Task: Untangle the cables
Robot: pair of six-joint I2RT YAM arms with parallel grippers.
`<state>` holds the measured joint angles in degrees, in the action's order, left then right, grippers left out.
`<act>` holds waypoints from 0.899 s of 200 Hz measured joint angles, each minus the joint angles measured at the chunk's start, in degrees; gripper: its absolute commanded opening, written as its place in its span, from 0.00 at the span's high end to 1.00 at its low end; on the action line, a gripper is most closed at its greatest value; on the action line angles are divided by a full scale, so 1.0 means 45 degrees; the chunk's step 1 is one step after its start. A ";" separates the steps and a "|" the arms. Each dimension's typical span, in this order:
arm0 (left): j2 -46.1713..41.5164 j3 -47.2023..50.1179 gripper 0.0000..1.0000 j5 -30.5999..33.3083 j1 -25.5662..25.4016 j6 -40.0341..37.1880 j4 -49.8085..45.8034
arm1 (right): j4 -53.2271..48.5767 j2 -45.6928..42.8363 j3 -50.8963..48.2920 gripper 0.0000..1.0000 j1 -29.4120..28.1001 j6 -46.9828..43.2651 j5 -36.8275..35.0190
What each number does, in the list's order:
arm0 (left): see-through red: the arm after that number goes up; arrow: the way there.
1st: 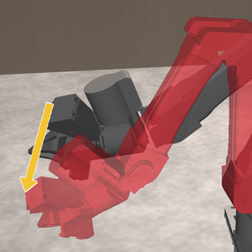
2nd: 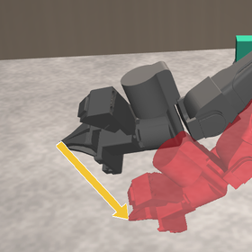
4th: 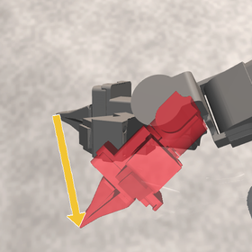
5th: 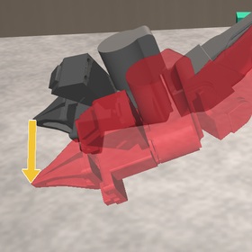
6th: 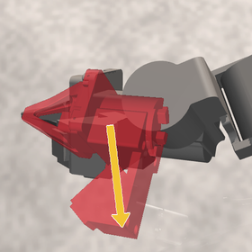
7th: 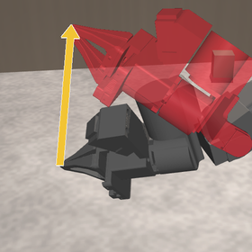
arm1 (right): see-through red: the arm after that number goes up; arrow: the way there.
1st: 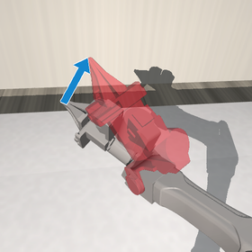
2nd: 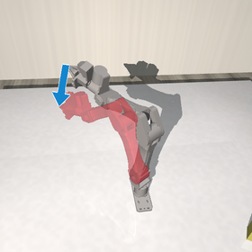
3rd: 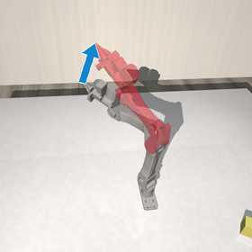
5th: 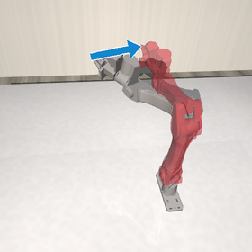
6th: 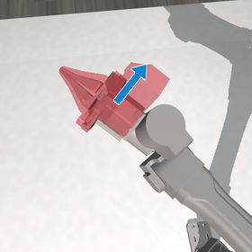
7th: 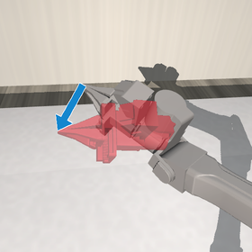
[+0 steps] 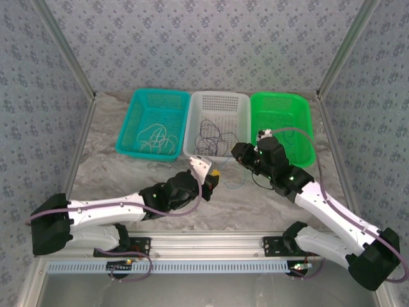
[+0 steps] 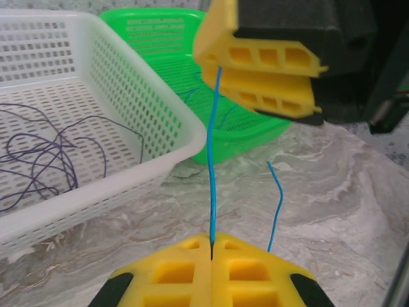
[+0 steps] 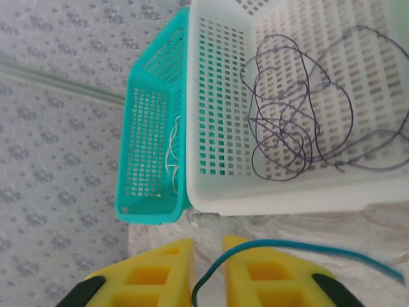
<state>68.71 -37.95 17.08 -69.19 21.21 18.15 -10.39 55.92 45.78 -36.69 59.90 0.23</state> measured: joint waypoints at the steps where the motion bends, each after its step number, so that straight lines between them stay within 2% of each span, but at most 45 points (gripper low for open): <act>1: 0.0005 0.0000 0.96 -0.0005 0.0000 0.0000 0.0005 | -0.0010 0.0005 0.0015 0.89 0.0000 -0.0068 0.0000; 33: 0.0243 0.0000 0.95 -0.0525 0.0000 -0.0058 0.0121 | -0.0874 0.0121 0.0767 1.00 -0.0296 -0.1467 -0.0461; 67: 0.0505 -0.0010 0.90 -0.0661 0.0005 -0.0112 0.0282 | -0.1948 0.0146 0.1729 1.00 -0.1010 -0.3036 -0.1263; 79: 0.0646 -0.0126 0.77 -0.0670 0.0005 -0.0136 0.0209 | -0.2312 0.0194 0.1982 1.00 -0.1224 -0.3541 -0.1593; 100: 0.0962 -0.0457 0.40 -0.0714 0.0000 -0.0175 -0.0102 | -0.2837 0.0243 0.2297 1.00 -0.1336 -0.4211 -0.2229; 116: 0.0981 -0.0602 0.18 -0.0593 0.0000 -0.0282 -0.0277 | -0.3473 0.0214 0.2599 1.00 -0.1307 -0.4755 -0.2851; 124: 0.0923 -0.0612 0.02 -0.0486 0.0000 -0.0248 -0.0316 | -0.3798 0.0165 0.2803 1.00 -0.1243 -0.5051 -0.3147; 153: 0.0291 -0.0491 0.01 0.0223 0.0000 -0.0199 -0.0461 | -0.4964 -0.0141 0.4265 1.00 -0.0476 -0.6416 -0.3973; 180: -0.0631 -0.0296 0.00 0.1112 0.0000 -0.0262 -0.0811 | -0.5163 -0.0112 0.5712 1.00 0.1190 -0.7888 -0.4435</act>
<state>65.87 -39.29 22.09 -69.19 20.03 14.50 -33.63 55.42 71.48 -31.33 24.40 -19.73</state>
